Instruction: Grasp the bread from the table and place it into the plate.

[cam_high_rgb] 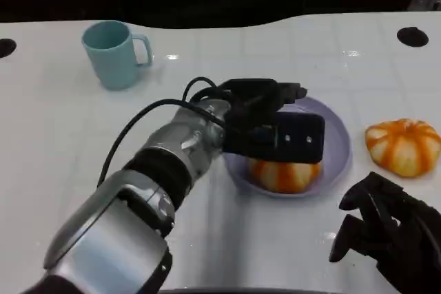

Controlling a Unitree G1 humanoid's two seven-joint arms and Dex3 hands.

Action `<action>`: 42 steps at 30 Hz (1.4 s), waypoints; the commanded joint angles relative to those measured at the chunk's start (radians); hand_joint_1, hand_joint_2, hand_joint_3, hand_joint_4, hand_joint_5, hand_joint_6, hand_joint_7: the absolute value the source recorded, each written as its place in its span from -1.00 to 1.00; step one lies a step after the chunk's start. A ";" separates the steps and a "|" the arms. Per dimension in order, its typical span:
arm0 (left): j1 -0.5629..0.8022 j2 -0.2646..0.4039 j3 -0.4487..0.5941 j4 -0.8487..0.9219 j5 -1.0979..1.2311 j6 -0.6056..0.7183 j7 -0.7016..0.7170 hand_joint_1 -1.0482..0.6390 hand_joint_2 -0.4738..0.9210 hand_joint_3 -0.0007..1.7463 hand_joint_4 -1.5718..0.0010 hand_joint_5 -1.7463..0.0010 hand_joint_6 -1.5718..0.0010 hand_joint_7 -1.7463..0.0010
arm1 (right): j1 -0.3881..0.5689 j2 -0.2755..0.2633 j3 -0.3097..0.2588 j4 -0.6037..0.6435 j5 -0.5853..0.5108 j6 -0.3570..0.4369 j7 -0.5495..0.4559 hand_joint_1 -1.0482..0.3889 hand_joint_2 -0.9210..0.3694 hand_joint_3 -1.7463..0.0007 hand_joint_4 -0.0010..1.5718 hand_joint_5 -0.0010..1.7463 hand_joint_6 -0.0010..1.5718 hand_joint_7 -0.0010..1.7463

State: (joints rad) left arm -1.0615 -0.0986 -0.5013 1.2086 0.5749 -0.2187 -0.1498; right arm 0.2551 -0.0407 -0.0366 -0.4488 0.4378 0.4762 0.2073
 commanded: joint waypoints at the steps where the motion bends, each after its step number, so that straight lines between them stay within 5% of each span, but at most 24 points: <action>1: 0.002 0.047 0.070 -0.053 -0.081 -0.037 -0.077 -0.78 1.00 -0.45 0.91 0.81 0.74 0.97 | -0.001 -0.005 -0.014 -0.006 0.010 -0.003 -0.008 -0.19 -1.00 0.61 -0.18 1.00 -0.37 0.86; 10: 0.134 0.074 0.245 -0.184 -0.312 -0.080 -0.174 -0.64 1.00 -0.57 0.65 0.63 0.54 0.90 | -0.006 -0.008 -0.014 -0.005 0.004 0.003 -0.014 -0.19 -1.00 0.60 -0.17 1.00 -0.36 0.86; 14: 0.257 0.054 0.360 -0.309 -0.472 -0.058 -0.199 -0.52 1.00 -0.64 0.48 0.17 0.28 0.82 | -0.006 -0.008 -0.015 0.002 0.006 -0.006 -0.009 -0.18 -1.00 0.58 -0.17 1.00 -0.36 0.85; 18: 0.392 0.035 0.429 -0.499 -0.600 0.044 -0.214 -0.48 1.00 -0.63 0.25 -0.04 0.03 0.71 | -0.007 -0.010 -0.014 0.001 0.003 -0.005 -0.009 -0.18 -1.00 0.58 -0.17 1.00 -0.36 0.86; 22: 0.502 0.025 0.457 -0.692 -0.690 0.171 -0.226 -0.44 1.00 -0.59 0.22 -0.32 0.01 0.43 | -0.007 -0.010 -0.014 -0.002 0.001 -0.001 -0.013 -0.18 -1.00 0.57 -0.17 1.00 -0.36 0.86; 26: 0.627 0.021 0.494 -0.889 -0.808 0.322 -0.233 -0.47 1.00 -0.60 0.08 -0.79 0.13 -0.41 | -0.005 -0.011 -0.015 -0.001 0.005 -0.002 -0.009 -0.17 -1.00 0.57 -0.18 1.00 -0.37 0.84; 32: 0.779 0.033 0.524 -1.162 -0.936 0.558 -0.210 -0.47 1.00 -0.53 0.00 -1.00 0.24 -0.90 | -0.004 -0.011 -0.010 -0.009 0.000 0.003 -0.014 -0.18 -1.00 0.57 -0.18 1.00 -0.37 0.84; 42: 1.009 0.030 0.561 -1.464 -1.066 0.769 -0.124 -0.46 1.00 -0.53 -0.11 -1.00 0.18 -1.00 | -0.001 -0.010 -0.007 -0.029 -0.001 0.023 -0.035 -0.16 -1.00 0.56 -0.21 1.00 -0.36 0.84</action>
State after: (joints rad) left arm -0.1110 -0.0697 0.0425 -0.1919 -0.4592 0.5081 -0.3134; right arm 0.2494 -0.0414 -0.0371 -0.4584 0.4339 0.4910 0.1818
